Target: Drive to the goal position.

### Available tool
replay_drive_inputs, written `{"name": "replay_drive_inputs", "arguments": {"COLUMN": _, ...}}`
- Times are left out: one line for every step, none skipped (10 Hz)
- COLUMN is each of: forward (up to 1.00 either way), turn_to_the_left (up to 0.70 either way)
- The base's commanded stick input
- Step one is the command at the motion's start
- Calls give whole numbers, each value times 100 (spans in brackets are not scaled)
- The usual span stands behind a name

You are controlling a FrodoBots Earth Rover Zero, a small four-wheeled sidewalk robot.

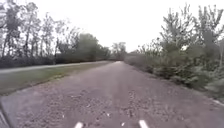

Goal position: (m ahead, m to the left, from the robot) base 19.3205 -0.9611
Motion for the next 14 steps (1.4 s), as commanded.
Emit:
{"name": "replay_drive_inputs", "arguments": {"forward": 70, "turn_to_the_left": 0}}
{"name": "replay_drive_inputs", "arguments": {"forward": 70, "turn_to_the_left": 0}}
{"name": "replay_drive_inputs", "arguments": {"forward": 70, "turn_to_the_left": 0}}
{"name": "replay_drive_inputs", "arguments": {"forward": 70, "turn_to_the_left": 0}}
{"name": "replay_drive_inputs", "arguments": {"forward": 70, "turn_to_the_left": 0}}
{"name": "replay_drive_inputs", "arguments": {"forward": 70, "turn_to_the_left": 0}}
{"name": "replay_drive_inputs", "arguments": {"forward": 70, "turn_to_the_left": 0}}
{"name": "replay_drive_inputs", "arguments": {"forward": 70, "turn_to_the_left": 0}}
{"name": "replay_drive_inputs", "arguments": {"forward": 70, "turn_to_the_left": 0}}
{"name": "replay_drive_inputs", "arguments": {"forward": 70, "turn_to_the_left": 0}}
{"name": "replay_drive_inputs", "arguments": {"forward": 70, "turn_to_the_left": 0}}
{"name": "replay_drive_inputs", "arguments": {"forward": 70, "turn_to_the_left": 0}}
{"name": "replay_drive_inputs", "arguments": {"forward": 70, "turn_to_the_left": 0}}
{"name": "replay_drive_inputs", "arguments": {"forward": 70, "turn_to_the_left": 0}}
